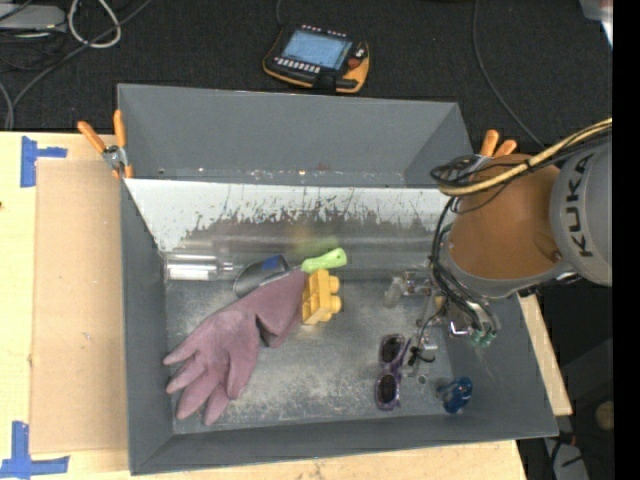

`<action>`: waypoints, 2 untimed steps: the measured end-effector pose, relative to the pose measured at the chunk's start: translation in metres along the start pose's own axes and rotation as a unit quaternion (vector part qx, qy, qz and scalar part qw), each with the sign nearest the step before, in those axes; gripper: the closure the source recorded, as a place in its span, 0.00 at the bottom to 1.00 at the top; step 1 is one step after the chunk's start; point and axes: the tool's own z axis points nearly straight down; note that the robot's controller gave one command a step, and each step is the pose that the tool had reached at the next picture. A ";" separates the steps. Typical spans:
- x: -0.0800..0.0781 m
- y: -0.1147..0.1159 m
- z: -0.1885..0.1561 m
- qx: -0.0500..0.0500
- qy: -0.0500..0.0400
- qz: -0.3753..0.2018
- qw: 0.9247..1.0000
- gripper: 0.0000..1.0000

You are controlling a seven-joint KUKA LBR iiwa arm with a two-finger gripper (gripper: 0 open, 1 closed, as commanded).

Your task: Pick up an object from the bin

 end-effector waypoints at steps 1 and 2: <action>0.000 0.000 0.000 0.000 0.000 0.000 1.000 0.00; 0.000 0.000 0.000 0.000 0.000 0.000 1.000 0.00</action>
Offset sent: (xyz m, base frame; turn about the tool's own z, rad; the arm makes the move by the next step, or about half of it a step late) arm 0.0000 0.0000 0.0000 0.0000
